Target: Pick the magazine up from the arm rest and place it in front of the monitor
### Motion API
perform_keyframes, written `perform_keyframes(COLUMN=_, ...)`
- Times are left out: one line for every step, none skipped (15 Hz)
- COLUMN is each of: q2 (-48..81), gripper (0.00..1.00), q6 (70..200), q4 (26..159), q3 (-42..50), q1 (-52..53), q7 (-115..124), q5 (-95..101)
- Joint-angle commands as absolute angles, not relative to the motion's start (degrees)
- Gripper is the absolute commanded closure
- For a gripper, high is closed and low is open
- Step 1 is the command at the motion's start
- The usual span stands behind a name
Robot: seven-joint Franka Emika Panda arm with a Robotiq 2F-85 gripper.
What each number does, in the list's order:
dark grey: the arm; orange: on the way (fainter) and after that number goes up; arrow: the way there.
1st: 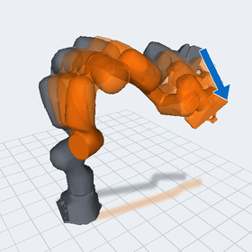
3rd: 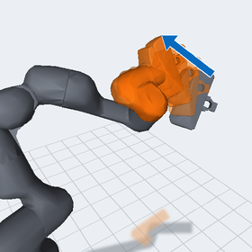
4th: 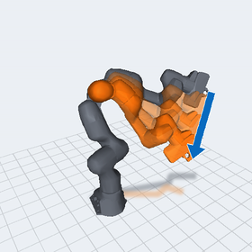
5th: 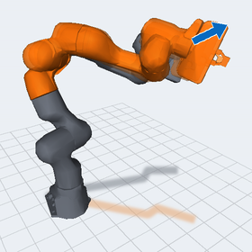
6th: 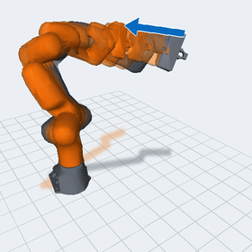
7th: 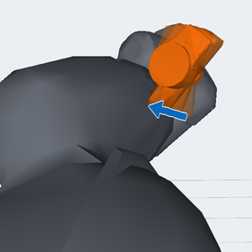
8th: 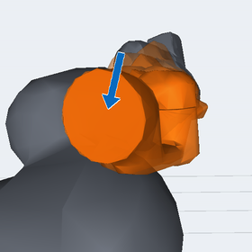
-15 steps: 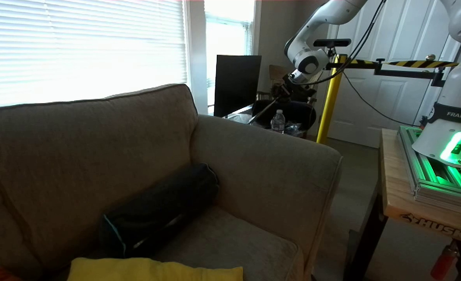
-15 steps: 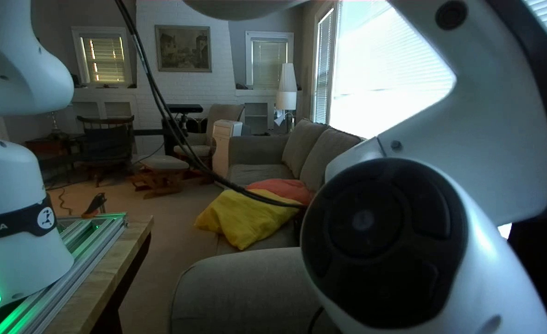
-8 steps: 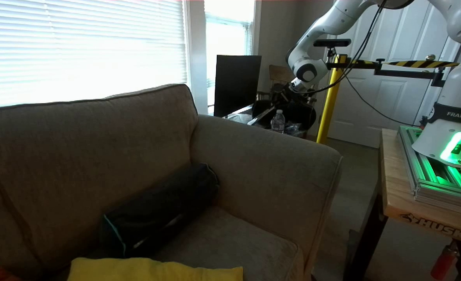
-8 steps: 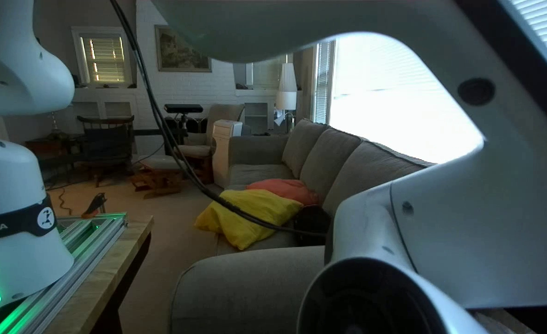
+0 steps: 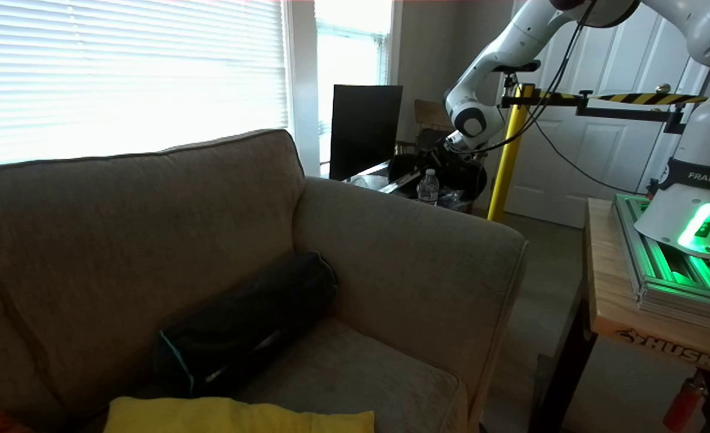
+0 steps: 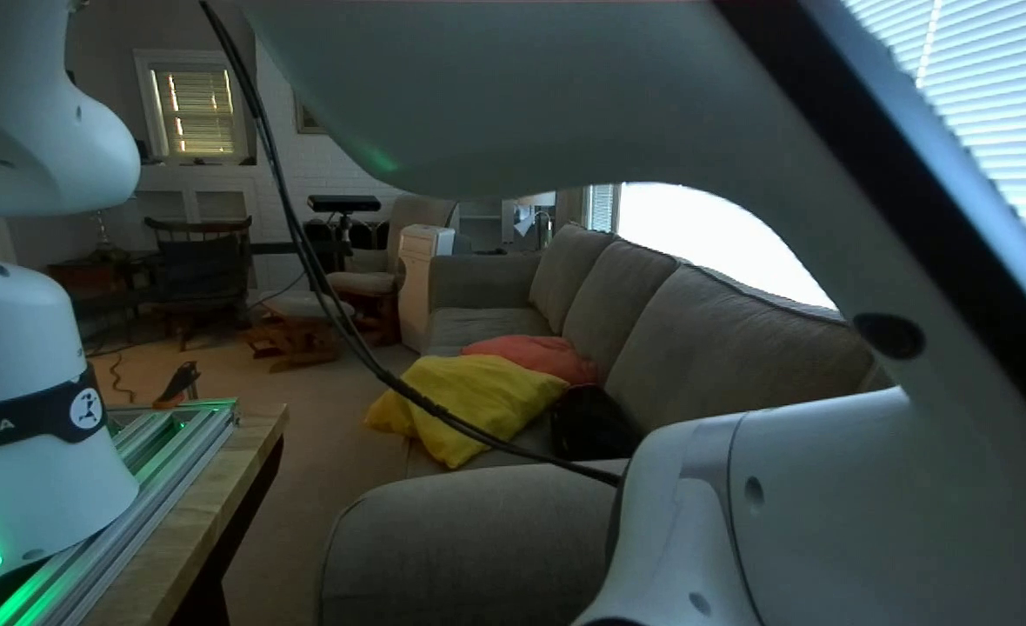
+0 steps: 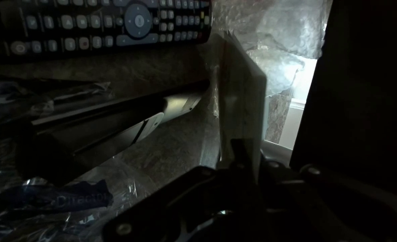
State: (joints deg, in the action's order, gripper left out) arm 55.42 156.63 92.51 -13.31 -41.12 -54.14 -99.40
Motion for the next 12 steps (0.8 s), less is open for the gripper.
perform_keyframes(q2=56.67, gripper=0.99, q6=154.21, q4=91.42, q3=-14.21, q1=-42.91, q7=-58.51, q5=-103.98)
perform_keyframes(q2=56.61, gripper=0.72, q6=153.67, q4=91.56, q3=-14.16, q1=-43.05, q7=-58.81, q5=-104.39)
perform_keyframes(q2=56.47, gripper=0.71, q6=153.45, q4=91.69, q3=-14.06, q1=-43.09, q7=-58.93, q5=-104.54)
perform_keyframes(q2=56.36, gripper=0.64, q6=153.06, q4=91.79, q3=-14.03, q1=-43.22, q7=-59.05, q5=-104.7)
perform_keyframes(q2=56.11, gripper=0.58, q6=152.9, q4=91.96, q3=-13.98, q1=-43.33, q7=-59.4, q5=-105.09)
perform_keyframes(q2=55.9, gripper=0.5, q6=152.83, q4=92.1, q3=-13.93, q1=-43.36, q7=-59.5, q5=-105.15)
perform_keyframes(q2=55.72, gripper=0.44, q6=152.66, q4=92.17, q3=-13.91, q1=-43.42, q7=-59.42, q5=-105.03)
perform_keyframes(q2=55.55, gripper=0.38, q6=152.58, q4=92.21, q3=-13.9, q1=-43.45, q7=-59.35, q5=-104.9)
perform_keyframes(q2=55.38, gripper=0.29, q6=152.49, q4=92.24, q3=-13.9, q1=-43.47, q7=-59.22, q5=-104.77)
perform_keyframes(q2=55.07, gripper=0.23, q6=152.47, q4=92.31, q3=-13.85, q1=-43.43, q7=-58.9, q5=-104.39)
perform_keyframes(q2=54.52, gripper=0.15, q6=152.72, q4=92.49, q3=-13.73, q1=-43.31, q7=-58.37, q5=-103.85)
perform_keyframes(q2=53.55, gripper=0.09, q6=152.71, q4=92.94, q3=-13.67, q1=-43.31, q7=-58.18, q5=-103.34)
